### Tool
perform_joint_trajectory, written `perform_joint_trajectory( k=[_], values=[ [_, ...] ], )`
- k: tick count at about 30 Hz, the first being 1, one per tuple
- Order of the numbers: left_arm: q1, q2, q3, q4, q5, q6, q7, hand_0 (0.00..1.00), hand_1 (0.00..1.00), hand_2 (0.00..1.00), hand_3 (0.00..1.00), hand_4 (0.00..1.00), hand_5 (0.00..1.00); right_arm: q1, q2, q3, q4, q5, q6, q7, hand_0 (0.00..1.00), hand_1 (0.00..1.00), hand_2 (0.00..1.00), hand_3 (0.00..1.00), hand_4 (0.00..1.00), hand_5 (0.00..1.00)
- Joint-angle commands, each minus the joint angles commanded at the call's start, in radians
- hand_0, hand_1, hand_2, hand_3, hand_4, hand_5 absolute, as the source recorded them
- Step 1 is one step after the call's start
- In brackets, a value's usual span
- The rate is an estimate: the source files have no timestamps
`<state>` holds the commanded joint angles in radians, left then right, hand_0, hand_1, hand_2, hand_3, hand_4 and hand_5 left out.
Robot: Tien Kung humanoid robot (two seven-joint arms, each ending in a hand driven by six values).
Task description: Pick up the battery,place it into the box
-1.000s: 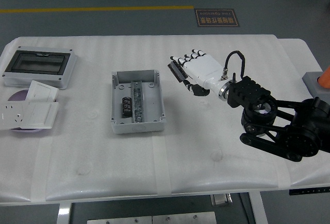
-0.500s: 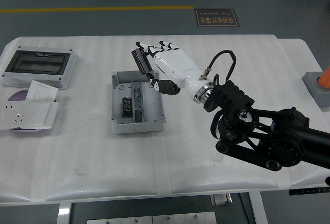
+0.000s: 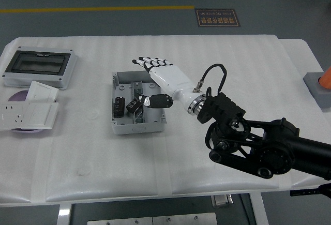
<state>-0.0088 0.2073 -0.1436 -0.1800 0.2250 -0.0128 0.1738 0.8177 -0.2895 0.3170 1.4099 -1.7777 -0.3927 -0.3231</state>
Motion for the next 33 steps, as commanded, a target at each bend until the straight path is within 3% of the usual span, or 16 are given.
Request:
perform_joint_trajectory(
  k=[8,13,18,21,22,27,33],
  values=[
    [0.003,0.000,0.010,0.000,-0.008,0.001,-0.002,0.651,0.660,0.619,0.640,0.594,0.417,-0.004,-0.132,0.159,0.031,0.004,-0.022,0.026,0.998,0.998,0.998,0.998,0.761,0.474],
    [0.012,-0.004,-0.029,0.000,0.034,-0.002,0.009,0.650,0.660,0.619,0.642,0.609,0.418,-0.098,-0.205,0.315,-0.006,0.158,-0.075,0.141,0.998,0.998,0.998,0.998,0.764,0.475],
    [0.019,-0.010,-0.004,0.000,0.010,-0.002,0.005,0.650,0.661,0.619,0.643,0.605,0.423,-0.196,-0.249,0.460,-0.074,0.336,-0.067,0.267,0.998,0.924,0.943,0.967,0.773,0.486],
    [0.022,-0.010,0.028,0.000,-0.020,-0.003,-0.001,0.650,0.661,0.619,0.643,0.605,0.423,-0.257,-0.258,0.542,-0.105,0.438,-0.049,0.343,0.998,0.924,0.943,0.967,0.773,0.486],
    [0.023,-0.010,0.032,0.000,-0.024,-0.003,-0.001,0.650,0.662,0.619,0.642,0.593,0.432,-0.275,-0.257,0.568,-0.113,0.471,-0.041,0.366,0.904,0.870,0.881,0.907,0.770,0.479],
    [0.028,-0.005,0.045,0.000,-0.035,-0.003,-0.003,0.650,0.662,0.619,0.642,0.593,0.432,-0.381,-0.236,0.710,-0.133,0.637,0.004,0.487,0.904,0.870,0.881,0.907,0.770,0.479],
    [0.035,-0.003,0.038,0.000,-0.029,-0.004,-0.002,0.651,0.662,0.619,0.644,0.596,0.431,-0.507,-0.204,0.863,-0.108,0.797,0.052,0.593,0.891,0.869,0.884,0.903,0.775,0.478]
  ],
)
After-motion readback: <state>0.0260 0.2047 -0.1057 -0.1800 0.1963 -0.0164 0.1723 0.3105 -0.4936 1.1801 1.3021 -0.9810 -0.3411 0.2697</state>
